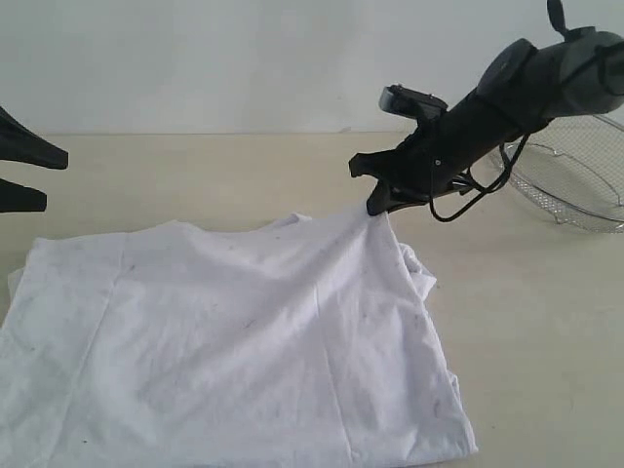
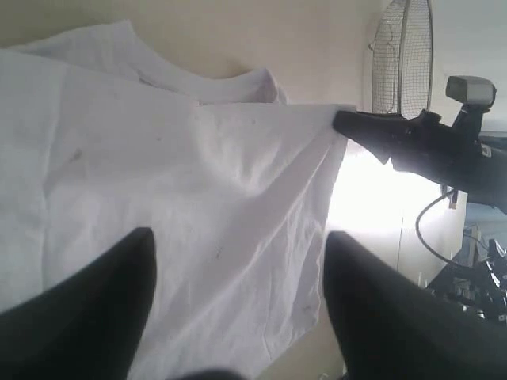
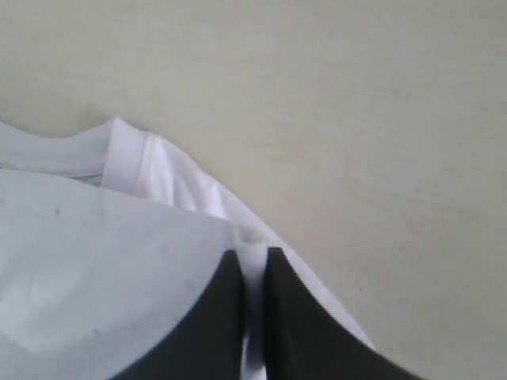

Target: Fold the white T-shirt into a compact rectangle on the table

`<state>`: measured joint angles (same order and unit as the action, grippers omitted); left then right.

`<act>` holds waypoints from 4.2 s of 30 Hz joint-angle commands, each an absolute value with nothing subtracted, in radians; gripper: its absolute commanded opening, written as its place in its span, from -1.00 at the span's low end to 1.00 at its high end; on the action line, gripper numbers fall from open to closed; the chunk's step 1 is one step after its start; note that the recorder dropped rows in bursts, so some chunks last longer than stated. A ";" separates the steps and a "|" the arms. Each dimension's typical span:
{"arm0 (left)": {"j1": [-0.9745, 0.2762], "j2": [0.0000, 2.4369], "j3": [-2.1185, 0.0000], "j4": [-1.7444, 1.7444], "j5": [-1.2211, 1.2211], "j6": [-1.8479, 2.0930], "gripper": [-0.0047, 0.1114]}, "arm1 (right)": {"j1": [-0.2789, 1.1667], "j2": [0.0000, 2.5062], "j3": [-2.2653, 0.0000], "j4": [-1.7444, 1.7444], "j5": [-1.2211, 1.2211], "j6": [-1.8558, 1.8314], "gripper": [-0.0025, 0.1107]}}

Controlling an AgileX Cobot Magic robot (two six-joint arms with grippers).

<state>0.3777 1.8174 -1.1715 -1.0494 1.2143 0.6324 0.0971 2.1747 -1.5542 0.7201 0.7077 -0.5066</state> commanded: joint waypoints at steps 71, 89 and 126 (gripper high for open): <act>0.375 1.154 -0.780 -1.222 1.118 0.784 -0.84 | 0.051 1.374 -0.765 0.669 0.694 -0.435 -0.95; 0.375 1.121 -0.698 -1.161 1.099 0.826 -0.84 | 0.073 1.444 -0.696 0.723 0.655 -0.518 0.21; 0.375 1.157 -0.661 -1.098 0.975 0.846 0.00 | 0.068 1.686 -0.700 0.929 0.646 -0.770 0.04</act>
<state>0.3777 1.1361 -0.6661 -1.1207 0.9946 0.8601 0.0760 1.6896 -0.6973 0.9238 0.6319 -0.7558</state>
